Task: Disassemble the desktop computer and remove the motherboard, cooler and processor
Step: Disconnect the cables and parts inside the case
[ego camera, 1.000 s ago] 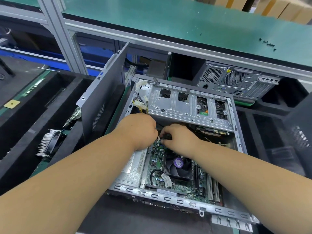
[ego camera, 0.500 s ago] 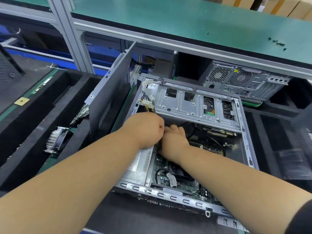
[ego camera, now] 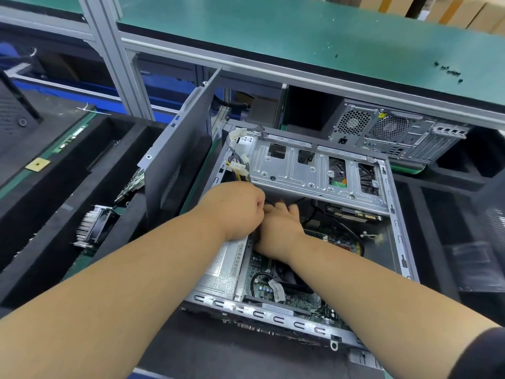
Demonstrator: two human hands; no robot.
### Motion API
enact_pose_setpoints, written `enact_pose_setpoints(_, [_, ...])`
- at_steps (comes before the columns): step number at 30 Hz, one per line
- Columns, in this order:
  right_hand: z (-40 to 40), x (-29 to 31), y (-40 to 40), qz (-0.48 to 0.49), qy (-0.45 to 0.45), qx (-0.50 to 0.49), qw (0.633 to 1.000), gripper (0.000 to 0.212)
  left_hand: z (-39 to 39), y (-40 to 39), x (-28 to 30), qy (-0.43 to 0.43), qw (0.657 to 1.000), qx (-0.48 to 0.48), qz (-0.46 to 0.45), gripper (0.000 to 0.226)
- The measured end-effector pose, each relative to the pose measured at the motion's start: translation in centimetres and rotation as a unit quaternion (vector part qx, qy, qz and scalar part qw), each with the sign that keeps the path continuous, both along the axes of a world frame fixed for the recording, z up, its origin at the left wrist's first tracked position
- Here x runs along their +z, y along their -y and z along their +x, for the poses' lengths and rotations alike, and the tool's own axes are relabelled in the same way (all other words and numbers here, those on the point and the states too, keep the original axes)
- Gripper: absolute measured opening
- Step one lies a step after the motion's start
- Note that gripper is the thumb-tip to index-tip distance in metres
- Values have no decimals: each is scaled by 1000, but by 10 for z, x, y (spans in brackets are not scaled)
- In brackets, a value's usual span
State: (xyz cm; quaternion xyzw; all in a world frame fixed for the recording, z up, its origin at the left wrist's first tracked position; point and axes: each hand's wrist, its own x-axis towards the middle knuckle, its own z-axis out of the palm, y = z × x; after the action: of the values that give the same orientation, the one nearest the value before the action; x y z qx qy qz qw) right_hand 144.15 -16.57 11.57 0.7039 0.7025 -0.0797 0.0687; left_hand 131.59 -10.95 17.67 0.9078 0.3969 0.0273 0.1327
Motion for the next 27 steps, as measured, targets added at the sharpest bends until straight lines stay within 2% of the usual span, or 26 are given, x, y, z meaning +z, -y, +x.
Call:
enact_pose_setpoints(5, [-3, 1, 0, -13, -5, 4, 1000, 41, -1, 0, -1, -3, 1000, 6, 1, 18])
enact_pose_setpoints(10, [-1, 3, 0, 0, -36, 32, 999, 28, 0, 0, -1, -7, 1000, 2, 16, 18])
enact_pose_setpoints(18, [-2, 6, -2, -14, -17, 14, 1000, 28, -1, -1, -4, 8, 1000, 2, 30, 17])
enact_pose_setpoints(23, [-2, 8, -3, -13, -23, 79, 997, 17, -1, -3, -6, 13, 999, 1, 39, 22])
enact_pose_setpoints(27, [0, 7, -3, -37, -26, 21, 999, 32, -1, -3, -6, 17, 999, 2, 33, 18])
